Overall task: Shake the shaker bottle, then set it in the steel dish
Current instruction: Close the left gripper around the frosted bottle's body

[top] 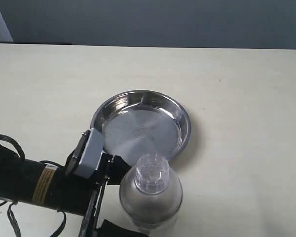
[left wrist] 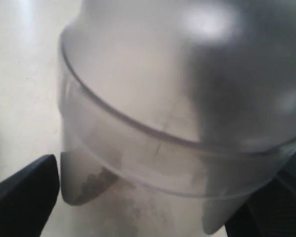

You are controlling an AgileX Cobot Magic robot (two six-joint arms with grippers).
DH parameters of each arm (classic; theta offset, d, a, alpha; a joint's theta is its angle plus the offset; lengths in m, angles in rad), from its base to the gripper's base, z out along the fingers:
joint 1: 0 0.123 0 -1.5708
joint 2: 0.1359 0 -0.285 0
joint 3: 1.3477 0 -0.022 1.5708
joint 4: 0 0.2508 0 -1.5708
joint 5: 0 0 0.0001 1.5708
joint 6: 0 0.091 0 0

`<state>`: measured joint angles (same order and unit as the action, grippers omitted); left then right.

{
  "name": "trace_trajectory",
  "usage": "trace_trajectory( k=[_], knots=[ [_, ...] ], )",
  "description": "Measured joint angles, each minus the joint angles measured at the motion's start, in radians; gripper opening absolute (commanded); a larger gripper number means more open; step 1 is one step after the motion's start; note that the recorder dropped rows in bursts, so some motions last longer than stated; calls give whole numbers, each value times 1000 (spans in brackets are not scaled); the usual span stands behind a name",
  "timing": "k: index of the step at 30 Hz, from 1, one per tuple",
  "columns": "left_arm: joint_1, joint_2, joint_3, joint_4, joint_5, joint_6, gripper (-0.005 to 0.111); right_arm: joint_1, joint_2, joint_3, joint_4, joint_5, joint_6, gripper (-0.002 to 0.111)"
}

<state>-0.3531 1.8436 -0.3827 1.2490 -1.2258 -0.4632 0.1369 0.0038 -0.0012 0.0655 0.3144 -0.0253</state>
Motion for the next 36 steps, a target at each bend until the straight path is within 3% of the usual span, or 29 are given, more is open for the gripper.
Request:
trace_trajectory(
  k=[11,36],
  knots=[
    [0,-83,0,-11,8,0,92,0,0,0,0,0,0,-1],
    [-12,-87,0,-96,10,26,92,0,0,0,0,0,0,-1]
  ],
)
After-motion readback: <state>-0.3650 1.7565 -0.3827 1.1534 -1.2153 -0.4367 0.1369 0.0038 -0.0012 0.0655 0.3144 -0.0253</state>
